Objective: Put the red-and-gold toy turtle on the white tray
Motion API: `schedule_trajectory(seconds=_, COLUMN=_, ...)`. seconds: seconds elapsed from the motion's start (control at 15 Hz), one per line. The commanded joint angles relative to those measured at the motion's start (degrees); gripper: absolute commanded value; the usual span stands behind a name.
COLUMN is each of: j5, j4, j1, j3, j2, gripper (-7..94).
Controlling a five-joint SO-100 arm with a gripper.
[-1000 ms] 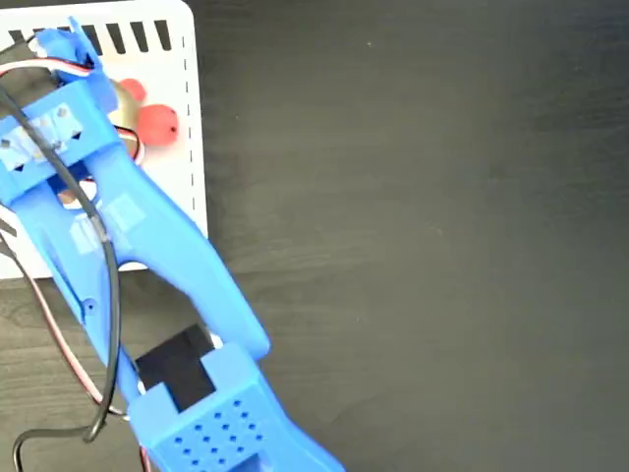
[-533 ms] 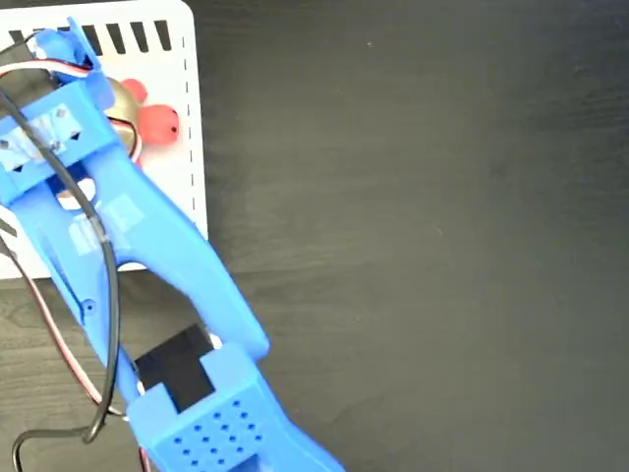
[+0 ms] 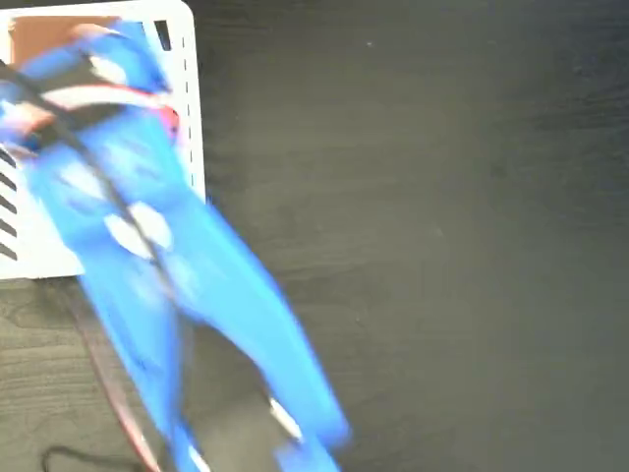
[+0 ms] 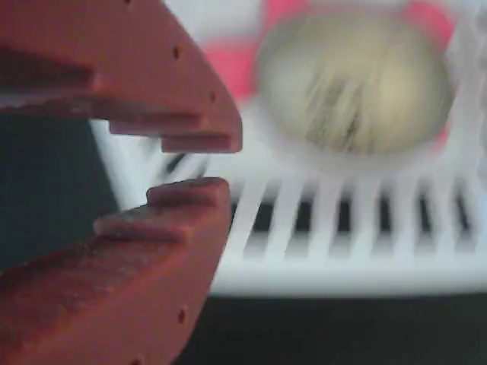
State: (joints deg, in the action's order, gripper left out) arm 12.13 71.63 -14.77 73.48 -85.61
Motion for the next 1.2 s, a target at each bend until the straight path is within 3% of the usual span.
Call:
schedule_trajectory(seconds=0.0, j5=-8.35, j4=-14.15, j1=5.89, j3=15.91, j2=-20.57, gripper=0)
schedule_trajectory(seconds=0.4, j5=-11.95, j4=-31.2, j1=12.92, j3=58.89, j2=-51.59, gripper=0)
schedule_trajectory(seconds=0.53, j5=-13.01, j4=-32.7, j1=13.71, j3=73.56, j2=-63.28, gripper=0)
schedule_trajectory(seconds=0.87, j5=-11.6, j4=-27.6, j1=14.24, j3=92.11, j2=-79.8, gripper=0)
schedule_trajectory(seconds=1.13, j5=-14.24, j4=-10.99, j1=13.45, j3=94.83, j2=-94.66, gripper=0)
